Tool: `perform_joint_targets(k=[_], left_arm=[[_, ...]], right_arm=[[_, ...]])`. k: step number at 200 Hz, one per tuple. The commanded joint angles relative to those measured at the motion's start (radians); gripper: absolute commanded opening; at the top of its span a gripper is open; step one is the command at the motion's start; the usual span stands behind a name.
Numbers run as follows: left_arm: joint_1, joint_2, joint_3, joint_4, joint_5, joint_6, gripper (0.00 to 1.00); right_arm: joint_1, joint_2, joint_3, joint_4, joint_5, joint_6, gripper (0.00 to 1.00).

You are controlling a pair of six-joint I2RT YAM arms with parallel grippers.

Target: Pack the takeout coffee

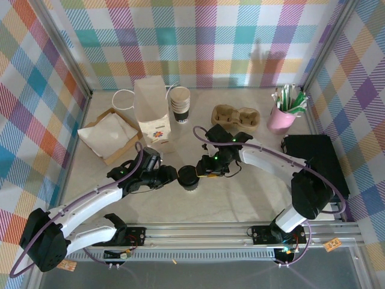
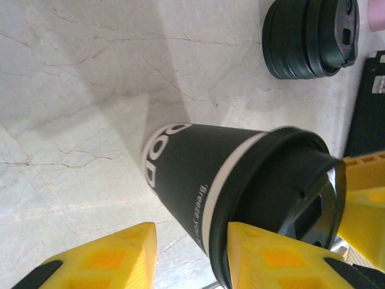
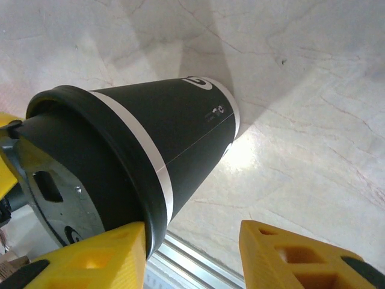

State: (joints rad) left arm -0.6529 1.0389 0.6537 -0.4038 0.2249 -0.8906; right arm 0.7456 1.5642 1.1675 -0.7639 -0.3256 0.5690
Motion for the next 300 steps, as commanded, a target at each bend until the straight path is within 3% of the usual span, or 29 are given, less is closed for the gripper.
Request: perform_joint_targets(k=[1,80,138,192,300], left_arm=[[0.006,0.004,0.039,-0.067,-0.033,0.045,0.37],[0.006,-0.001,0.062,-0.092,-0.012,0.057,0.38],[0.004,-0.133,-0.006,-0.102,0.04,-0.022,0.38],[-0.015,-0.176,-0.103,0.005,0.131,-0.118,0.37],[-0.116,-0.096,-0.135,0.169,0.117,-0.187,0.36]], right_arm=[[0.003,-0.04,-0.023,-0.069,0.032,0.01,0.45],[0.002,-0.063,-0.033,-0.054,0.04,0.027,0.46],[0.0,-0.125,-0.02,-0.077,0.067,0.02,0.47],[-0.027,-0.08,-0.008,-0.038,0.066,-0.001,0.46],[-0.04,0.011,0.011,0.013,-0.017,-0.009,0.45]])
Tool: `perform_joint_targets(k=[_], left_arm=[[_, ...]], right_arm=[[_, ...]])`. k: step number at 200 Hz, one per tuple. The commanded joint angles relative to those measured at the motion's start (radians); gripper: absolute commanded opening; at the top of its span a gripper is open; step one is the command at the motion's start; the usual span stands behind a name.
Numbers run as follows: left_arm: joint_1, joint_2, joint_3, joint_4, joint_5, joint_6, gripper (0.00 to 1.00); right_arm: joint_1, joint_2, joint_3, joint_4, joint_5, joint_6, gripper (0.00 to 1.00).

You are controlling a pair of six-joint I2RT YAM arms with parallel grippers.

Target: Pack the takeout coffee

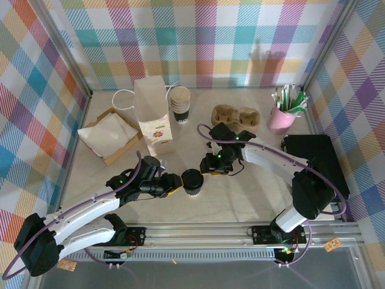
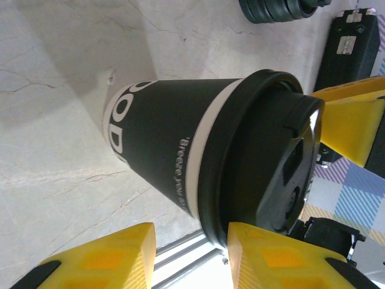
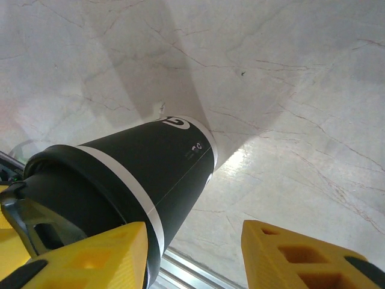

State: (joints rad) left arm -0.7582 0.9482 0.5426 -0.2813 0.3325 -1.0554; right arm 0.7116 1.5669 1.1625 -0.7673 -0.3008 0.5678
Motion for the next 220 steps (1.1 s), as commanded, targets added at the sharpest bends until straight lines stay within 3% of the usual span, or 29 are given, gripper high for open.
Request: perform_joint_targets(k=[1,86,220], left_arm=[[-0.011,-0.006,-0.025,0.047,0.009,-0.024,0.36],[-0.014,-0.011,-0.087,0.105,0.002,-0.066,0.36],[-0.014,0.036,-0.127,-0.025,-0.067,-0.025,0.36]], right_arm=[[-0.006,0.008,0.016,0.017,-0.041,-0.008,0.45],[-0.006,0.012,-0.037,0.046,-0.067,0.021,0.45],[-0.006,0.02,-0.154,-0.001,-0.014,0.05,0.44]])
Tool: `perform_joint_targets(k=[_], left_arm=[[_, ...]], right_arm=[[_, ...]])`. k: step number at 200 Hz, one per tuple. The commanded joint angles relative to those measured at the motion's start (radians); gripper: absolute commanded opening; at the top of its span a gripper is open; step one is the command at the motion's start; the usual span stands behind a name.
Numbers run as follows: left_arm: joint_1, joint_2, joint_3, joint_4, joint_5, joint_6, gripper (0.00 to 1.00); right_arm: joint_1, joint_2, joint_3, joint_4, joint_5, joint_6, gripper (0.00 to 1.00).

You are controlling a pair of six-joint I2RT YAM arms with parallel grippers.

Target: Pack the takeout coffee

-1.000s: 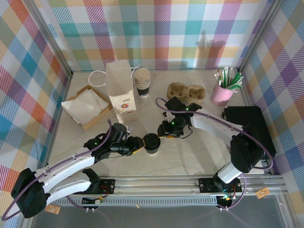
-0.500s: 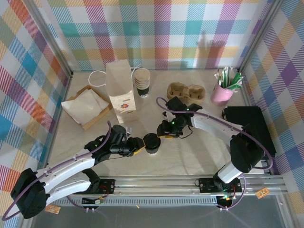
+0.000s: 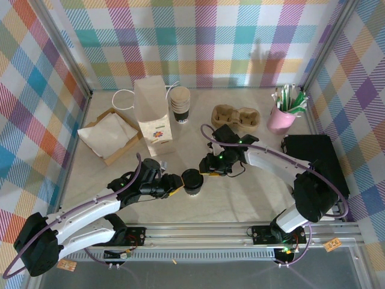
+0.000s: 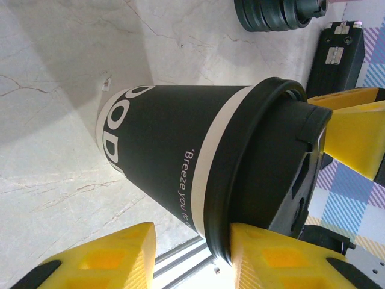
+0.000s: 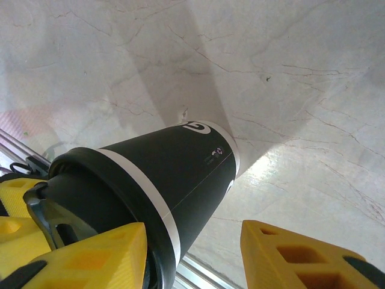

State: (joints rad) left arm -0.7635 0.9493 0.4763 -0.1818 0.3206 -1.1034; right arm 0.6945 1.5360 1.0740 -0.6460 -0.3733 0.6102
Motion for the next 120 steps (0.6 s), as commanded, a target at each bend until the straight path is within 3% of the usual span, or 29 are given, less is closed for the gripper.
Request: perform_joint_targets(k=[1,120], left_arm=[[-0.009,0.035,-0.062,-0.125,-0.055,0.024,0.36],[-0.008,0.008,-0.113,-0.148,-0.117,0.023,0.34]], right_arm=[[0.011,0.051,-0.066,-0.122,0.059,0.008,0.44],[0.011,0.044,-0.064,-0.133,0.057,0.008,0.43]])
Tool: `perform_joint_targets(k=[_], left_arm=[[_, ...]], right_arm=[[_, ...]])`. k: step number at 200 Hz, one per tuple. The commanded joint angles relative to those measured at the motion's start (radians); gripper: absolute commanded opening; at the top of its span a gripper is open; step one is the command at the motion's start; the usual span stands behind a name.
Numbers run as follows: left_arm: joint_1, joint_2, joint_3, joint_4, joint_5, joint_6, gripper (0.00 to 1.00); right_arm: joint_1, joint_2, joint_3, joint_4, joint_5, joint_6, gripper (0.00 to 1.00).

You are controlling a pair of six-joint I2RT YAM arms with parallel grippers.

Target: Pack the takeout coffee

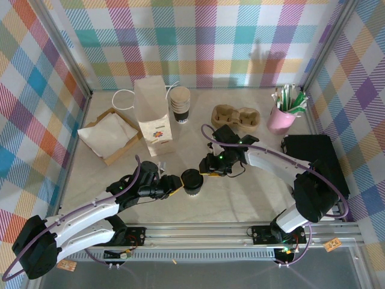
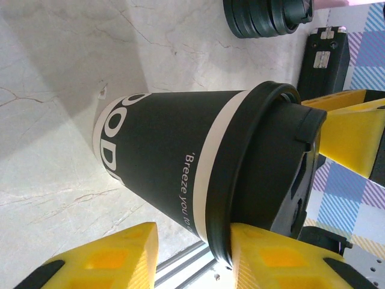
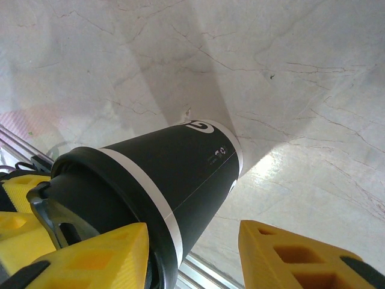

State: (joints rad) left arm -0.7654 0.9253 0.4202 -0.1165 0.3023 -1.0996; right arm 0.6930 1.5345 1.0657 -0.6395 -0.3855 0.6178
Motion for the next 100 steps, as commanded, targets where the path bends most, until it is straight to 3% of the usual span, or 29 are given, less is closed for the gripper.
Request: perform_joint_targets(k=[1,100], left_arm=[[-0.006,0.031,-0.054,-0.214,-0.098,0.02,0.34],[-0.007,0.086,0.188,-0.314,-0.12,0.125,0.35]], right_arm=[[0.013,0.045,-0.054,-0.139,0.069,0.0,0.43],[0.014,-0.037,0.03,-0.173,0.05,0.011,0.44]])
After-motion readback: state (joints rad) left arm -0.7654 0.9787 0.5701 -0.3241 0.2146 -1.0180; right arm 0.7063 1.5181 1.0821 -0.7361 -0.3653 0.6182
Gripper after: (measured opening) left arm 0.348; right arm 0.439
